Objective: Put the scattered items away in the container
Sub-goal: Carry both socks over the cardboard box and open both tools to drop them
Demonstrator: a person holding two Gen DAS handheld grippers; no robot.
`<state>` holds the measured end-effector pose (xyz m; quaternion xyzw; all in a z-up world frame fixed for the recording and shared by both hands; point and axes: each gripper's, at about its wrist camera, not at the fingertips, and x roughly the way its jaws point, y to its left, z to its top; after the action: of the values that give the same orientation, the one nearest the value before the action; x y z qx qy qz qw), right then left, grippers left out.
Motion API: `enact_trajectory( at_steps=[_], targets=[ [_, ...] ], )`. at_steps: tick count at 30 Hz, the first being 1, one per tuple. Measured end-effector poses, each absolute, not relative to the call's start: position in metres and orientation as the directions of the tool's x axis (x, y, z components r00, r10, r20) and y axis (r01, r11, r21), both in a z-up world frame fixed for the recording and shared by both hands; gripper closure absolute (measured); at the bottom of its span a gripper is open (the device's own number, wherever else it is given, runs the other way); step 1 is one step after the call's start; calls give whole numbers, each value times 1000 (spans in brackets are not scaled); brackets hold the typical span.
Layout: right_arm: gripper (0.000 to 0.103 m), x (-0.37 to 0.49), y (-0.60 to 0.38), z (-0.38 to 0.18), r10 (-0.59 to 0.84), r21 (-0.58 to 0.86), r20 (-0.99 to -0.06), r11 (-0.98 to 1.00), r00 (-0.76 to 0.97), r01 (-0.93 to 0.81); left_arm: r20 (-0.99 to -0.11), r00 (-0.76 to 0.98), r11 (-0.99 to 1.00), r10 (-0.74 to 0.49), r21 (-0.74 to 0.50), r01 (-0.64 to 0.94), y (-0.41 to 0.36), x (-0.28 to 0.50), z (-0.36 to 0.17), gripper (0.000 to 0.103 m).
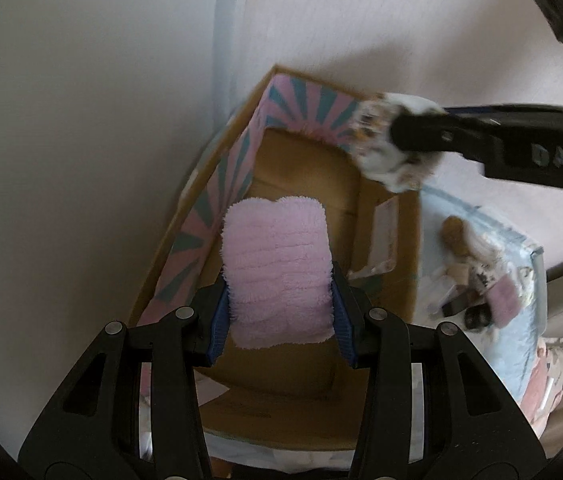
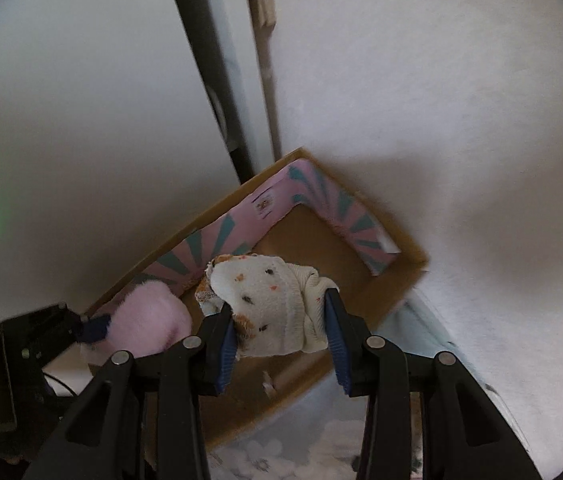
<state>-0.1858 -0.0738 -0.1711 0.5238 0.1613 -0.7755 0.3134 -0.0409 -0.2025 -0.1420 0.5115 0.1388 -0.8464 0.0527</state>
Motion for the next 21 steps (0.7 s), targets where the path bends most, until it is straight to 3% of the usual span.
enact_trajectory(
  at_steps=[11,13,16,17,18,19,21],
  targets=[
    [65,-193,-87,-201,-308,98,-928,-745,-211,660,-901,-429,-956,68,-181,230,-205,-40,-162,63],
    [59,-194,-87,-198,-324,111,-922,-744,-211,658,-900,-429,-953,74,-190,234,-201,-44,-164,62],
    [36,-200,-90,-200,-304,97,-928,-755,-216,649,-904,-413,-934,107,-234,271,-208,-44,-167,58],
    [34,-202,-88,-198,-306,101,-926,-763,-219,639,-910,-402,-929,104,-234,287,-211,-43,-168,54],
    [34,-203,-87,-197,-317,112,-923,-766,-220,633,-914,-395,-928,95,-225,297,-212,-43,-167,35],
    [34,-203,-85,-195,-326,122,-919,-770,-222,627,-916,-393,-929,79,-211,305,-213,-42,-166,6],
    [33,-204,-81,-191,-339,132,-912,-774,-229,619,-907,-417,-929,60,-203,309,-215,-38,-159,0]
  ],
)
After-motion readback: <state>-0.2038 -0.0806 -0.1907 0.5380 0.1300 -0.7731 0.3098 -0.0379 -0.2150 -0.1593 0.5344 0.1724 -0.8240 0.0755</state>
